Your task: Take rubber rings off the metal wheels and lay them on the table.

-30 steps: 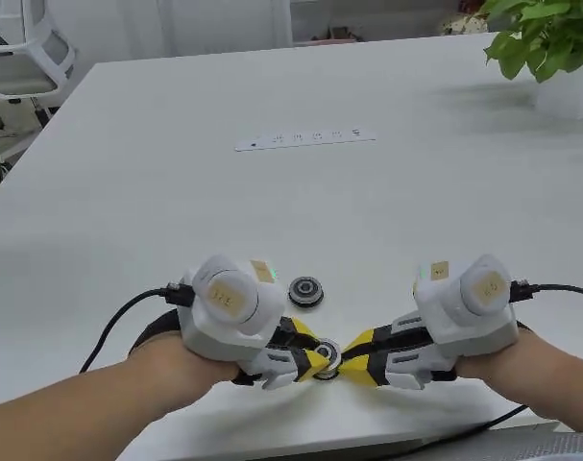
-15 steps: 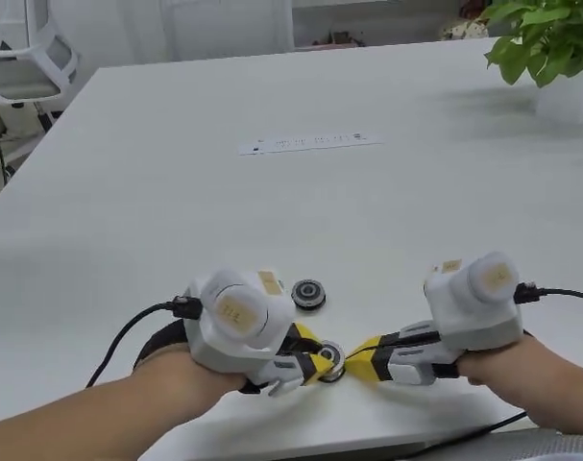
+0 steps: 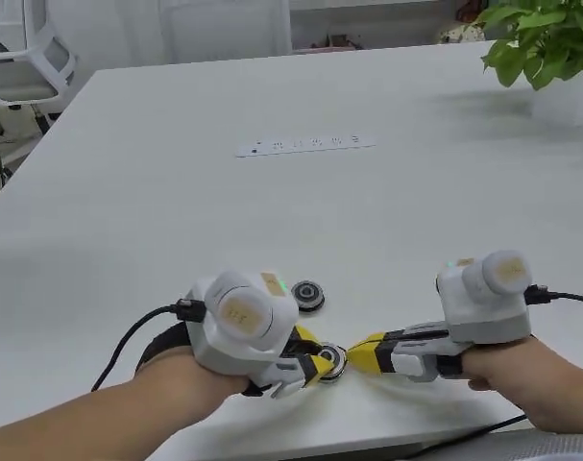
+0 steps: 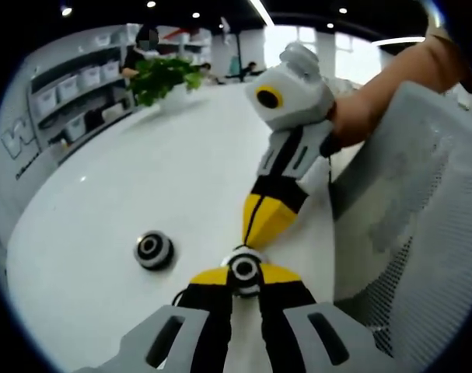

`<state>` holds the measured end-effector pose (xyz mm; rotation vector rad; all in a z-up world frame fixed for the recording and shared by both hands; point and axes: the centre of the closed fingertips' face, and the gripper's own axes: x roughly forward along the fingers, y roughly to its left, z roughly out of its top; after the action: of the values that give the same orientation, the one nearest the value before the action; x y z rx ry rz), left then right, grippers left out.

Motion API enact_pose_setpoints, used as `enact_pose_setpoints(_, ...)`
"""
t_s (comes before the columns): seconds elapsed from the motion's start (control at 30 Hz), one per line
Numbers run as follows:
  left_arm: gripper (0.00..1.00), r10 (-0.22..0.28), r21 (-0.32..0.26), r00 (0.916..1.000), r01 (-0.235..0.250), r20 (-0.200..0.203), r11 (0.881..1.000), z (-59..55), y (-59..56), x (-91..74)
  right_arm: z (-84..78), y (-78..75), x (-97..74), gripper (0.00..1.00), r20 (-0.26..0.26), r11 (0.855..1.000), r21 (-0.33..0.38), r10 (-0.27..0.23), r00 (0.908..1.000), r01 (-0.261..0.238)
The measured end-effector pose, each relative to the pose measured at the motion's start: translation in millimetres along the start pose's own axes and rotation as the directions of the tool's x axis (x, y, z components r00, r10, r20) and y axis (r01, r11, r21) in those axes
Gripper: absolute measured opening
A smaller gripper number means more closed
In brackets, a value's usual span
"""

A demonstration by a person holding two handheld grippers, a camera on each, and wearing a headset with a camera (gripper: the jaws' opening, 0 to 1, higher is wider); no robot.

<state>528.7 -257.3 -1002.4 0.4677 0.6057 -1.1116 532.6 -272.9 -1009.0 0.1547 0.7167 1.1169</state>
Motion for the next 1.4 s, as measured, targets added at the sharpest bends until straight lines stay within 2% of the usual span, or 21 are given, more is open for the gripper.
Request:
enact_pose_setpoints(0.23, 0.13, 0.005, -0.001, 1.0, -0.005, 0.002, 1.0, 0.4, -0.5, 0.2, 3.4, 4.4, 0.1, 0.0, 0.027, 0.999, 0.042, 0.021, 0.9994, -0.022)
enact_pose_setpoints(0.53, 0.12, 0.011, -0.005, 0.9999, -0.011, -0.002, 1.0, 0.6, -0.3, 0.4, 5.1, 6.6, -0.1, 0.0, 0.03, 0.999, 0.037, 0.023, 0.9993, -0.024)
enact_pose_setpoints(0.7, 0.12, 0.014, -0.006, 0.9999, -0.014, -0.007, 1.0, 0.4, -0.2, 0.6, 6.9, 11.5, 0.4, 0.0, 0.044, 0.997, 0.057, 0.045, 0.998, -0.048)
enact_pose_setpoints(1.4, 0.12, 0.013, -0.012, 0.9999, -0.013, -0.005, 1.0, 0.4, 0.2, 0.4, 7.1, 21.4, 5.5, 0.0, 0.046, 0.994, 0.047, 0.093, 0.9946, -0.095)
